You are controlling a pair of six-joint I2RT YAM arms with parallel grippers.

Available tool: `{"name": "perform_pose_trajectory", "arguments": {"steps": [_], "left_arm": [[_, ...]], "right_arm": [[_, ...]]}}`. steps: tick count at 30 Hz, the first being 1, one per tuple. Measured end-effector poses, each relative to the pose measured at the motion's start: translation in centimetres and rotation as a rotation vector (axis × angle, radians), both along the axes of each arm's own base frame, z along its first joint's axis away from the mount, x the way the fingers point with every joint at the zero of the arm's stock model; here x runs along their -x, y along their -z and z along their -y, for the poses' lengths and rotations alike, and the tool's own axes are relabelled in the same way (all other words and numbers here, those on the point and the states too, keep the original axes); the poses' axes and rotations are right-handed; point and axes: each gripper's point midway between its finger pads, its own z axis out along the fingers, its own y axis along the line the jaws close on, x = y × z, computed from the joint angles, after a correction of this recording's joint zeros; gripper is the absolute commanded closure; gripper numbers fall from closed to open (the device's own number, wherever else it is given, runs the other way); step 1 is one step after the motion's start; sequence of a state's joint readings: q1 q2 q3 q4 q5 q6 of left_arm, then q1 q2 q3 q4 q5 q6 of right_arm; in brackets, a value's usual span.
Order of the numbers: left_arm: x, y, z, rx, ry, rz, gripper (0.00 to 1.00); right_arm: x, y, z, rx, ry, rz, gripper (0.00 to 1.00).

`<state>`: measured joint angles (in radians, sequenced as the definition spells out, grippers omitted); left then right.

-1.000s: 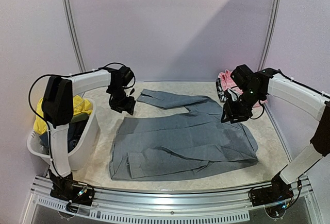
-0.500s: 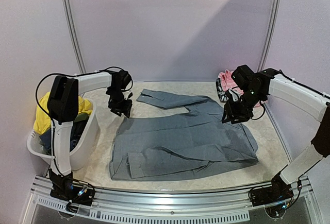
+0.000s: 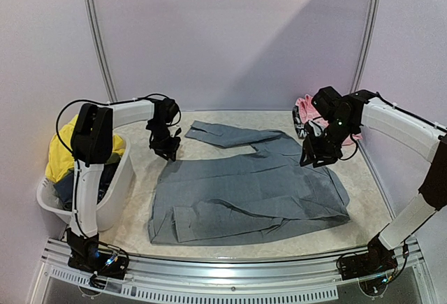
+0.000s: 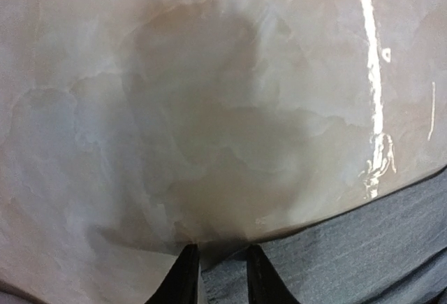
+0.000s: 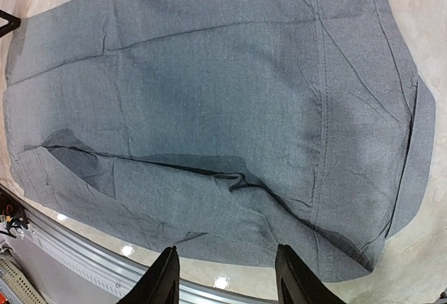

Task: Fold and stack the mixed laundry pile
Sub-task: Pick up the 1/3-folded shirt from the center of the board.

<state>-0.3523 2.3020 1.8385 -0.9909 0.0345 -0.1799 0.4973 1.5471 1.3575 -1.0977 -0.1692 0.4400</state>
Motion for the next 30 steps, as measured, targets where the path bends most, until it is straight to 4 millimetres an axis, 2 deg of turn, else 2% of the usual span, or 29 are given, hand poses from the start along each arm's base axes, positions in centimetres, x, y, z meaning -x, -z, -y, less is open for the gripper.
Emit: {"name": "perform_pose_trajectory", "arguments": {"steps": [5, 8, 13, 17, 22, 25, 30], "left_arm": [[0.1, 0.2, 0.1, 0.006, -0.001, -0.006, 0.90], [0.1, 0.1, 0.1, 0.006, -0.002, -0.005, 0.99], [0.0, 0.3, 0.0, 0.004, -0.003, -0.002, 1.00], [0.2, 0.2, 0.0, 0.007, -0.002, 0.004, 1.00], [0.4, -0.2, 0.0, 0.013, 0.001, 0.012, 1.00], [0.4, -0.9, 0.0, 0.020, 0.001, 0.025, 1.00], [0.4, -2.1, 0.2, 0.041, -0.005, 0.042, 1.00]], "right_arm": [[-0.4, -0.2, -0.2, -0.001, 0.000, 0.001, 0.53], [-0.7, -0.2, -0.4, -0.002, 0.000, 0.003, 0.53], [-1.6, -0.4, -0.9, -0.006, 0.002, 0.008, 0.52], [-3.6, -0.7, -1.9, -0.021, 0.013, 0.029, 0.52], [-7.5, -0.9, -3.4, -0.048, 0.040, 0.070, 0.49], [-10.8, -0.7, -4.1, -0.060, 0.053, 0.093, 0.46], [-16.5, 1.2, -3.6, -0.054, 0.072, 0.115, 0.42]]}}
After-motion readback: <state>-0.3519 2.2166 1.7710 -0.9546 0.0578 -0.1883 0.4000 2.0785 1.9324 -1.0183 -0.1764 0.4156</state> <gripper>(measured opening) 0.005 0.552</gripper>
